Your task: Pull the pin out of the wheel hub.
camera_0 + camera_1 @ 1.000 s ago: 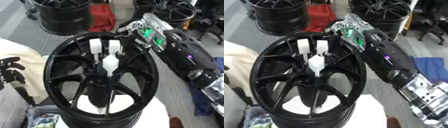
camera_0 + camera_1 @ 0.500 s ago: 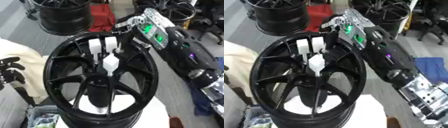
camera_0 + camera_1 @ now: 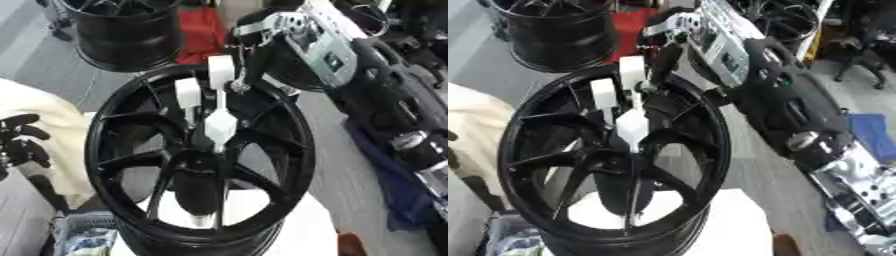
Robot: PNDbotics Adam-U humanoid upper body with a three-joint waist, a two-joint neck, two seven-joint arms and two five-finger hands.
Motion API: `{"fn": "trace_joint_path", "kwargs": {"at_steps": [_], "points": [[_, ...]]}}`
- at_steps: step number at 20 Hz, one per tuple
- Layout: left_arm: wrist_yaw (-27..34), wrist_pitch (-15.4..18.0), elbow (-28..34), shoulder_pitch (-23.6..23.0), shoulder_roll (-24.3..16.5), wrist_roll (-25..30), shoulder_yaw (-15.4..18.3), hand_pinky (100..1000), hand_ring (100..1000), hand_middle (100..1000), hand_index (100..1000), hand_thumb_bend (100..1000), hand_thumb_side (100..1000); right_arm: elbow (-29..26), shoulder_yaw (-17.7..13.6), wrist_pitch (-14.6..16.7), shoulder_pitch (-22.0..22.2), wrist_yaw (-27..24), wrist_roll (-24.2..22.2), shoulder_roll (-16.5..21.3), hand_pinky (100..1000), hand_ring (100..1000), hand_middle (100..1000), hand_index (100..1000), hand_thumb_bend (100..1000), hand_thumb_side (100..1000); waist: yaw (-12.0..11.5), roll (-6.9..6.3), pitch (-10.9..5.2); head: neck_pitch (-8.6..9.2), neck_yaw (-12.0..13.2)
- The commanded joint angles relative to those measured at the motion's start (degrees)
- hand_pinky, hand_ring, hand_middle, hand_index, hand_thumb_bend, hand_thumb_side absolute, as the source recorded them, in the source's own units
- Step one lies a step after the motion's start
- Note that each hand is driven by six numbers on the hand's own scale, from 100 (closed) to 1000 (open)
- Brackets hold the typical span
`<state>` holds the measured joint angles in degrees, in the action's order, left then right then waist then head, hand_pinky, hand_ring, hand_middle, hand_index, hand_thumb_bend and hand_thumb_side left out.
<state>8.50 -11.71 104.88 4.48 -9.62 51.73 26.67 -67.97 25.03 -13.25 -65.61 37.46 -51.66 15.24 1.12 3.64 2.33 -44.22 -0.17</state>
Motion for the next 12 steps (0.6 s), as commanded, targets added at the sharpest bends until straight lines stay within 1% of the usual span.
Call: {"fn": "trace_joint_path", "kwargs": {"at_steps": [1, 4, 6, 11, 12], "points": [[0.25, -0.37, 0.73, 0.20, -1.11, 0.24, 0.07, 562, 553, 644, 865, 100, 885, -3.91, -2.84, -1.87, -1.76, -1.86, 0.25, 4.40, 486, 526, 528, 627, 322, 249, 0.28, -0.31, -0.97, 0.10, 0.08], [0.25, -0.43, 0.78, 0.09, -1.22, 0.24, 0.29, 562, 553, 644, 865, 100, 884, -6.71, -5.37, -3.23, -1.13, -3.17, 1.96, 7.97, 477, 518, 521, 623, 325, 243, 0.67, -0.22, -1.10, 0.10, 0.32], [0.21, -0.44, 0.81, -0.04, -1.31, 0.24, 0.61, 562, 553, 644, 865, 100, 884, -8.64, -7.40, -4.07, 0.12, -3.68, 3.47, 10.56, 474, 514, 518, 622, 328, 239, 1.06, -0.16, -1.15, 0.10, 0.68], [0.08, -0.33, 0.88, -0.15, -1.42, 0.24, 1.79, 562, 553, 644, 865, 100, 884, -14.04, -13.38, -6.32, 5.77, -3.16, 7.29, 16.81, 469, 508, 509, 618, 336, 226, 2.47, -0.15, -0.85, 0.10, 2.53], [0.07, -0.29, 0.91, -0.12, -1.43, 0.24, 2.06, 562, 553, 644, 865, 100, 883, -14.86, -14.71, -7.04, 7.09, -2.58, 8.11, 18.14, 467, 506, 508, 617, 251, 110, 2.70, -0.18, -0.71, 0.10, 2.88]]}}
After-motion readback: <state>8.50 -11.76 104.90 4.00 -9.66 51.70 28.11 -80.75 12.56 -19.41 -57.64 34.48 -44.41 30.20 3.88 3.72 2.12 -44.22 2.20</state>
